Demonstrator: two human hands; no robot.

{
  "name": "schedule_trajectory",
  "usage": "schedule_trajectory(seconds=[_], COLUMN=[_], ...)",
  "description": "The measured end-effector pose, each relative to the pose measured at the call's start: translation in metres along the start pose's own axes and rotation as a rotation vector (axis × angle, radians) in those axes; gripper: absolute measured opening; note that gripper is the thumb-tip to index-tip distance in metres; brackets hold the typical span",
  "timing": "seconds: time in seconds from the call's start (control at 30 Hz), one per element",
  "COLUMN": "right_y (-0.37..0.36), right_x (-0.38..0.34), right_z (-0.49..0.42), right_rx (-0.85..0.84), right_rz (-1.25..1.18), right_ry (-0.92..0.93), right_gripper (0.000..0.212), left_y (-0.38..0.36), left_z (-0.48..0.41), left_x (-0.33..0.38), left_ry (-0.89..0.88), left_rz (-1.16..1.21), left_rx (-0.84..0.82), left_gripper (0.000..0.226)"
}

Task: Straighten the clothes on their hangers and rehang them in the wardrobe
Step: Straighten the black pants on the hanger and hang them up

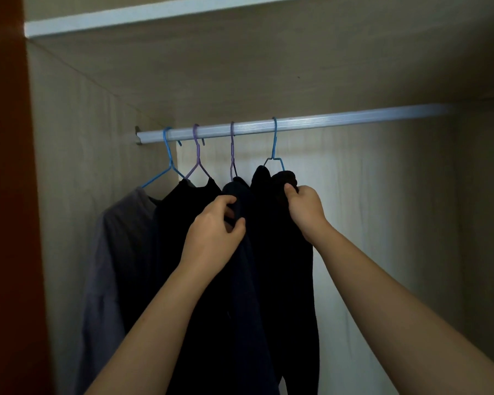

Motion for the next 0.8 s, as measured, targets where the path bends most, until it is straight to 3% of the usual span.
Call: schedule_trajectory(seconds=[0.13, 0.43, 0.8], right_y=[0.009, 0.025, 0.017], right_x=[0.004, 0.013, 0.016], right_z=[-0.001, -0.008, -0.001], right_rx=[-0.025, 0.222, 0.037], right_rz=[0.013, 0.035, -0.067], right_ry=[0.024, -0.065, -0.009], right_gripper=[0.034, 0.039, 0.026], left_y=[-0.002, -0.011, -0.022], left_z=[0.002, 0.002, 0.008], left_x=[0.003, -0.005, -0.012], left_ry=[-0.012, 0.005, 0.006], left_rz=[0.036, 0.12, 0.16], left_rx=[0.009, 0.001, 0.016], left_gripper=[0.04, 0.04, 0.047])
Point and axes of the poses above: each hand's wrist, its own z-axis away from the middle knuckle, its own y-axis out of the back of the hand, x = y × z, the point moved 1 cm from there along -z, towards the middle knuckle, and after that the axes turned 6 degrees about z, right-handed, at the moved point
